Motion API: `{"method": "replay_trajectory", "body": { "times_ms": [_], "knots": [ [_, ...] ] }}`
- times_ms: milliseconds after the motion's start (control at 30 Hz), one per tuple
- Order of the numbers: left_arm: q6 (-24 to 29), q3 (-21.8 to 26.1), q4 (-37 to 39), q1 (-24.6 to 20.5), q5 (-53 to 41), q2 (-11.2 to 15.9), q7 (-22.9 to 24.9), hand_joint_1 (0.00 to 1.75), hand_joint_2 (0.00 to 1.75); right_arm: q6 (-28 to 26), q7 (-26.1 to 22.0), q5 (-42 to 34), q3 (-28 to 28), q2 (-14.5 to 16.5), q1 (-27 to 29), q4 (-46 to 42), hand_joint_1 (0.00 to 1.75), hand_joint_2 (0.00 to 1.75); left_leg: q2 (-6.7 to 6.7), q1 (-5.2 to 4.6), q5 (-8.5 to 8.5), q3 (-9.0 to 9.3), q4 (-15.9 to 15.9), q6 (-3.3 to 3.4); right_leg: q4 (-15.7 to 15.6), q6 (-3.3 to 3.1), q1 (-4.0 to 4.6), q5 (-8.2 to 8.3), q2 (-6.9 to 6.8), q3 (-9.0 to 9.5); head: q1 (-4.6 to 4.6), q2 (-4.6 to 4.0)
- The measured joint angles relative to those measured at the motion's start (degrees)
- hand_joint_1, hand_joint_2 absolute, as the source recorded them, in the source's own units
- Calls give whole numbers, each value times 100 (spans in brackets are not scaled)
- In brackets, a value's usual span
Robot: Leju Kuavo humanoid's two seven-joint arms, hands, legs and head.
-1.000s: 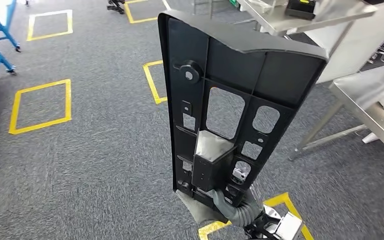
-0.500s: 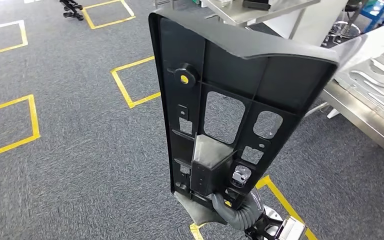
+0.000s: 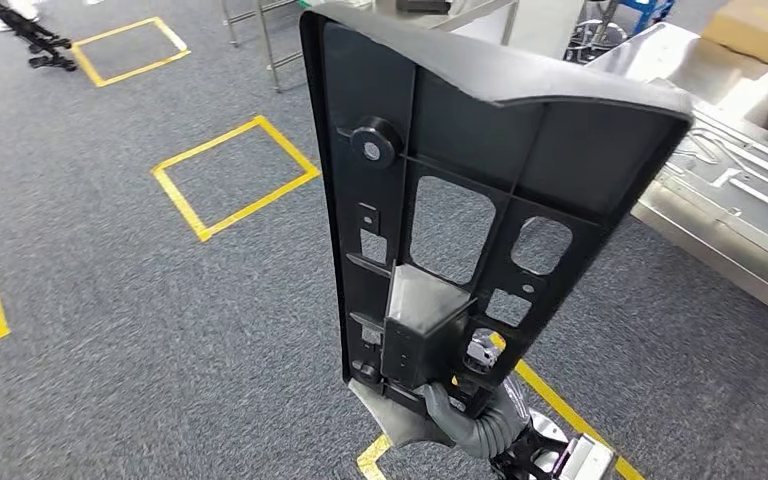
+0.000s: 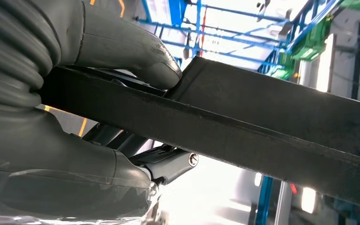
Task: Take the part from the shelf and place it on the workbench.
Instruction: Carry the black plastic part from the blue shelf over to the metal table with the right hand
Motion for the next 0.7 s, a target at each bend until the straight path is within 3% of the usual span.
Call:
{"method": "replay_trajectory", "body": {
  "times_ms": [33,100,167,233,300,333,367,400,467,533,600,633,700],
  "knots": [
    [3,0,0,-3,3,-1,-13,0,175,1,-1,3,-1,-1,21,-8,175,175,-55,-8,-4,33,-84,22,-3,41,-10,11,59,-18,0,0],
    [8,1,0,-11,24,-6,-21,0,175,2,-3,10,-3,-2,66,-12,175,175,57,-9,24,55,-136,81,-18,119,-29,37,152,-41,0,0],
    [9,2,0,-13,51,-15,-20,0,175,4,-9,14,-6,-4,79,-13,175,175,208,10,72,77,-204,166,151,167,-6,-84,-59,-133,1,0],
    [4,2,0,-4,67,-21,-15,0,175,11,-12,17,-6,-7,61,-7,175,175,366,1,92,81,-240,222,750,194,7,-423,-413,-429,1,0],
    [2,3,0,9,84,-20,-9,0,175,17,-11,19,-7,-8,51,12,175,175,528,-19,84,73,-238,239,1412,222,-17,-683,-541,-752,1,0],
    [2,4,0,10,92,-20,-8,0,175,17,-11,19,-7,-9,51,24,175,175,606,-23,78,71,-235,239,1517,234,-29,-672,-565,-797,1,0],
    [2,4,0,7,100,-20,-8,0,175,17,-11,18,-7,-9,49,35,175,175,677,-24,71,73,-231,234,1397,242,-39,-561,-595,-723,1,0],
    [2,4,0,2,104,-20,-9,0,175,17,-11,17,-7,-9,44,43,175,175,742,-24,61,81,-225,222,1072,239,-43,-384,-660,-536,1,0],
    [2,4,0,-4,104,-21,-22,0,175,17,-14,14,-8,-9,16,47,175,175,848,-44,30,103,-206,178,291,202,-16,-110,-918,-96,1,0],
    [2,4,0,-10,91,-20,-37,0,175,14,-23,2,-8,-9,-16,49,175,175,942,-71,0,125,-194,118,-51,147,26,-53,-1034,78,1,0],
    [1,3,0,-24,66,-19,-43,0,175,7,-31,-11,-13,-8,-21,49,175,175,1038,-77,-24,151,-196,55,-76,89,30,-40,-902,68,0,0],
    [0,2,0,-34,54,-18,-44,0,175,3,-34,-16,-16,-8,-20,49,175,175,996,-67,-60,156,-164,20,-94,60,16,-26,-841,75,-1,0],
    [-1,0,0,-47,42,-15,-44,0,175,2,-40,-26,-22,-4,-27,49,175,175,742,-46,-300,34,177,-36,-129,-1,-27,9,-729,90,-1,0]
  ]
}}
